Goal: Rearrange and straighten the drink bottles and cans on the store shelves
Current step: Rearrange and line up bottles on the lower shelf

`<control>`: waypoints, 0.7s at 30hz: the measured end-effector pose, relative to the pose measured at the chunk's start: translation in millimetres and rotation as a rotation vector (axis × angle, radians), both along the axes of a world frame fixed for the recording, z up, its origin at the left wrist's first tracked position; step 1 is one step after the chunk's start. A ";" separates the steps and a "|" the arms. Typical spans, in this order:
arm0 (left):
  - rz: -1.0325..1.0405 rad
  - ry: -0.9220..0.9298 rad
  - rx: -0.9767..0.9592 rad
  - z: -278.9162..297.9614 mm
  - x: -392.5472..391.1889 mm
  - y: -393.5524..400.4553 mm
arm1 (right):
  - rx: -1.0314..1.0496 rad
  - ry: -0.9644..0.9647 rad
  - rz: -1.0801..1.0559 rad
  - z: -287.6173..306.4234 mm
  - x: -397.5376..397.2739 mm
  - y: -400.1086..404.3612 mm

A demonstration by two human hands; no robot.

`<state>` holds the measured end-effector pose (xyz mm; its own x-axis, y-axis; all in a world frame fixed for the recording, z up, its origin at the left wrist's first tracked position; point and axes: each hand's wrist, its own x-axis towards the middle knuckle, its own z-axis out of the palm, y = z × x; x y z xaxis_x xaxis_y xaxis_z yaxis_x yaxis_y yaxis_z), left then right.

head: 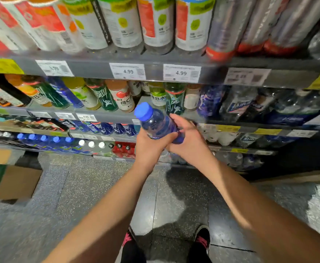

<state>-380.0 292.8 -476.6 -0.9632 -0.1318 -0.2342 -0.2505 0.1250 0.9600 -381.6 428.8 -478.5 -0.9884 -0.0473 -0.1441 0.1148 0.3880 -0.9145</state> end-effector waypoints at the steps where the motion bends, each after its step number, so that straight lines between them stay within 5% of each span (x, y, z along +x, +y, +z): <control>1: 0.044 -0.010 0.021 -3.7 -0.5 -21.6 | -0.029 -0.023 0.032 -0.1 -1.8 -17.3; 12: 0.164 -0.030 0.077 18.8 -14.8 -224.9 | -0.114 -0.064 -0.163 -12.5 -32.0 -222.3; 21: 0.395 -0.107 0.047 19.1 -24.8 -326.3 | -0.130 -0.173 -0.107 -19.4 -59.2 -294.9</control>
<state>-404.9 -33.5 -457.4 -0.8105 -0.4736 -0.3447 -0.3689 -0.0444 0.9284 -440.9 133.9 -497.9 -0.9500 0.0275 -0.3111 0.3081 0.2458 -0.9191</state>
